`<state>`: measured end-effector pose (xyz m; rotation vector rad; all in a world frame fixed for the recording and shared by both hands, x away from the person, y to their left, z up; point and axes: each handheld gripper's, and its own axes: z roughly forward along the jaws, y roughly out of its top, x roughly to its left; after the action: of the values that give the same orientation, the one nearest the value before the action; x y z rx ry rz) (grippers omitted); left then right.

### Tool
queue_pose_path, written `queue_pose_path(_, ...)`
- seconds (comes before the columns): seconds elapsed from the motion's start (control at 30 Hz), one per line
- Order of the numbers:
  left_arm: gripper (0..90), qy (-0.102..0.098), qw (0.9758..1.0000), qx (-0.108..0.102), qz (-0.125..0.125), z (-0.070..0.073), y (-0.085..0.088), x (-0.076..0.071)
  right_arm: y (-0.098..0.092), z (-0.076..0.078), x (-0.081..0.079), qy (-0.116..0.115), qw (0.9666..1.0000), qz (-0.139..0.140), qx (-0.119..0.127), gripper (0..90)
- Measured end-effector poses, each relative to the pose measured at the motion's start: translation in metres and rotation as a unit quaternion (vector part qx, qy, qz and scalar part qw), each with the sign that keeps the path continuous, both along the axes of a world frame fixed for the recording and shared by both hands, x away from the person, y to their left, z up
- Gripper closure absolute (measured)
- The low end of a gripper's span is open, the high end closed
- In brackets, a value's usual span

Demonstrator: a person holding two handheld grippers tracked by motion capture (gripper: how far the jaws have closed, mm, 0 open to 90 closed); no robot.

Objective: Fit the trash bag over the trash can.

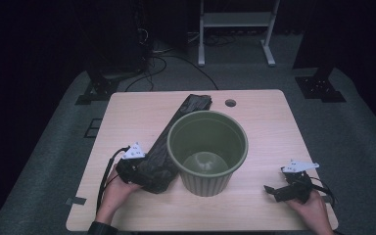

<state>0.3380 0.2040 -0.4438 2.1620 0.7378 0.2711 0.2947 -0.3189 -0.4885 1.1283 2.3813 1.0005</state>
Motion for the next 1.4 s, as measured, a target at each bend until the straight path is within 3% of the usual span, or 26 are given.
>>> queue_pose_path(0.1,14.0,0.01,0.9998,0.018,-0.006,-0.008,-0.004,0.002,0.0,0.0,0.0,0.0,1.0,0.0,0.0,0.0)
queue_pose_path(0.33,28.8,0.017,0.9995,0.024,-0.01,-0.018,-0.003,0.004,0.0,0.0,0.0,0.0,1.0,0.0,0.0,0.0)
queue_pose_path(0.5,44.0,0.028,0.999,0.03,-0.017,-0.024,-0.004,0.005,0.0,0.0,0.0,0.0,1.0,0.001,0.0,0.0)
queue_pose_path(0.53,49.5,0.03,0.9987,0.035,-0.021,-0.025,-0.004,0.005,0.0,0.0,0.0,0.0,1.0,0.001,0.0,0.0)
queue_pose_path(0.6,52.4,0.028,0.9984,0.044,-0.02,-0.025,-0.006,0.004,0.0,0.0,0.0,0.001,1.0,0.001,0.0,0.0)
queue_pose_path(0.7,67.0,0.017,0.998,0.056,-0.024,-0.024,-0.007,0.003,0.0,0.0,0.0,0.001,1.0,0.001,0.0,0.0)
queue_pose_path(0.73,75.5,0.017,0.9978,0.058,-0.026,-0.024,-0.006,0.003,0.0,0.0,0.0,0.0,1.0,0.001,0.0,0.0)
queue_pose_path(0.77,84.6,0.024,0.998,0.053,-0.024,-0.024,-0.004,0.004,0.0,0.0,0.0,0.0,1.0,0.001,0.0,0.0)
queue_pose_path(0.8,87.5,0.024,0.998,0.053,-0.024,-0.024,-0.004,0.004,0.0,0.0,0.0,0.0,1.0,0.001,0.0,0.0)
queue_pose_path(1.03,88.6,0.027,0.997,0.06,-0.041,-0.023,0.004,-0.001,0.0,0.0,0.0,0.0,1.0,0.001,0.0,0.0)
queue_pose_path(1.2,88.6,0.029,0.9966,0.063,-0.044,-0.022,0.02,-0.017,0.0,0.0,0.0,0.0,1.0,0.001,0.0,0.0)
queue_pose_path(1.4,88.5,0.032,0.9969,0.054,-0.047,-0.023,0.04,-0.034,0.0,0.0,0.0,0.0,1.0,0.001,0.0,0.0)
